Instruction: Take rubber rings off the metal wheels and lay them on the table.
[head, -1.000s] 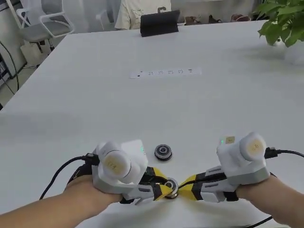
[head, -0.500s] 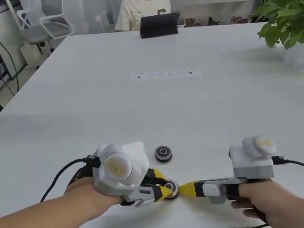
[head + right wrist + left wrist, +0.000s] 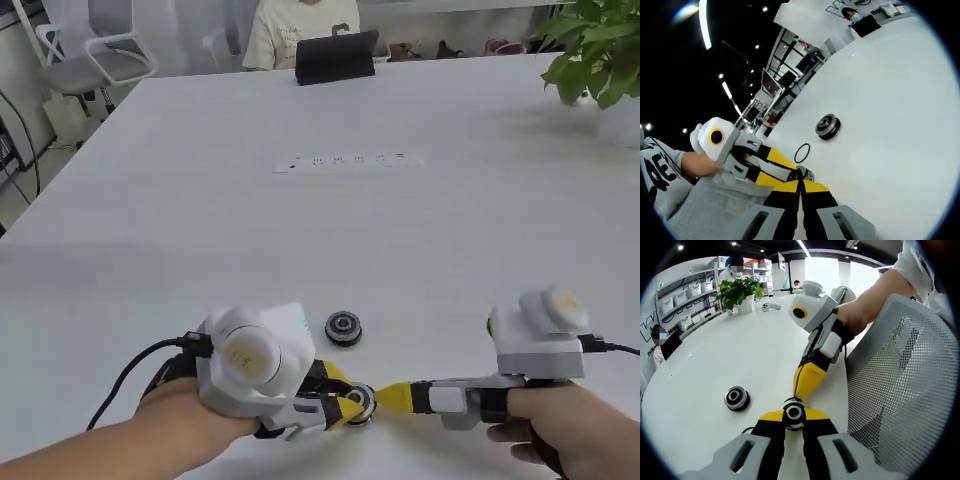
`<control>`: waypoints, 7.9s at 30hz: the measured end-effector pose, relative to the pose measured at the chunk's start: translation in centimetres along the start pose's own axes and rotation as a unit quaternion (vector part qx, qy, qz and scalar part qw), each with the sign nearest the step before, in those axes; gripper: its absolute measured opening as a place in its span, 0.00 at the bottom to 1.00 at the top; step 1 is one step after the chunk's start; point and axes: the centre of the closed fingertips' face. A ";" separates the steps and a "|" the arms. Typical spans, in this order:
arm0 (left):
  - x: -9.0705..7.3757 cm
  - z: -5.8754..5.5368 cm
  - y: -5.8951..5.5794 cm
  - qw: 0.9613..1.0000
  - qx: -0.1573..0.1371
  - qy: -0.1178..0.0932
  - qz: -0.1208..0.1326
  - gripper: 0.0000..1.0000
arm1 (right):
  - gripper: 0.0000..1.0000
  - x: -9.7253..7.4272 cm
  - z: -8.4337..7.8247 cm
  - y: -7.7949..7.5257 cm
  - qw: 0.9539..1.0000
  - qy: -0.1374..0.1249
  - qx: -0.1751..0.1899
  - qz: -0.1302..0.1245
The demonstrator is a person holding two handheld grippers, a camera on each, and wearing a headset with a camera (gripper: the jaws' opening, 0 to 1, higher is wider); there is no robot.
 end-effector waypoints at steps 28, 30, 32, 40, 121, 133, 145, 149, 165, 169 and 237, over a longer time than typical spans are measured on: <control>0.0 0.0 0.2 1.000 -0.008 0.000 0.002 0.07 | 0.00 0.8 0.2 1.9 0.997 0.022 -0.071 0.022; 0.0 0.0 0.2 1.000 -0.008 0.000 0.002 0.07 | 0.00 0.7 0.2 2.1 0.997 0.022 -0.069 0.027; 0.0 0.0 0.2 1.000 -0.007 0.000 0.001 0.07 | 0.00 0.7 0.2 2.3 0.997 0.022 -0.068 0.032; 0.0 0.0 0.2 1.000 -0.007 0.000 -0.002 0.08 | 0.00 0.9 0.3 1.6 0.997 0.024 -0.072 0.014; -13.2 -2.7 1.8 0.993 -0.086 -0.038 0.068 0.59 | 0.00 5.9 1.6 3.6 0.986 0.108 -0.130 0.012; -13.2 -2.9 1.6 0.993 -0.091 -0.036 0.068 0.59 | 0.00 6.1 1.0 2.5 0.981 0.126 -0.145 -0.010; -13.0 -3.2 1.6 0.993 -0.092 -0.029 0.062 0.59 | 0.09 6.1 1.0 2.0 0.972 0.134 -0.189 -0.033; -13.0 -3.2 1.5 0.994 -0.091 -0.027 0.059 0.59 | 0.15 6.0 1.1 1.8 0.971 0.131 -0.198 -0.037; -11.9 -3.0 2.2 0.994 -0.094 -0.018 0.049 0.58 | 0.29 4.1 3.0 1.7 0.973 0.090 -0.206 -0.044; -11.5 -2.8 2.7 0.994 -0.094 -0.017 0.047 0.58 | 0.29 3.3 3.6 1.2 0.974 0.081 -0.207 -0.049; -0.8 0.1 9.1 0.993 -0.111 -0.029 0.014 0.32 | 0.32 -0.2 6.3 -3.9 0.962 0.046 -0.242 -0.116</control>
Point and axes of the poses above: the centre of the closed fingertips' face, and the gripper's own axes: x roughly forward along the fingers, y roughly to its left, z roughly out of its top, and after that the axes turned 6 degrees about x, right-handed
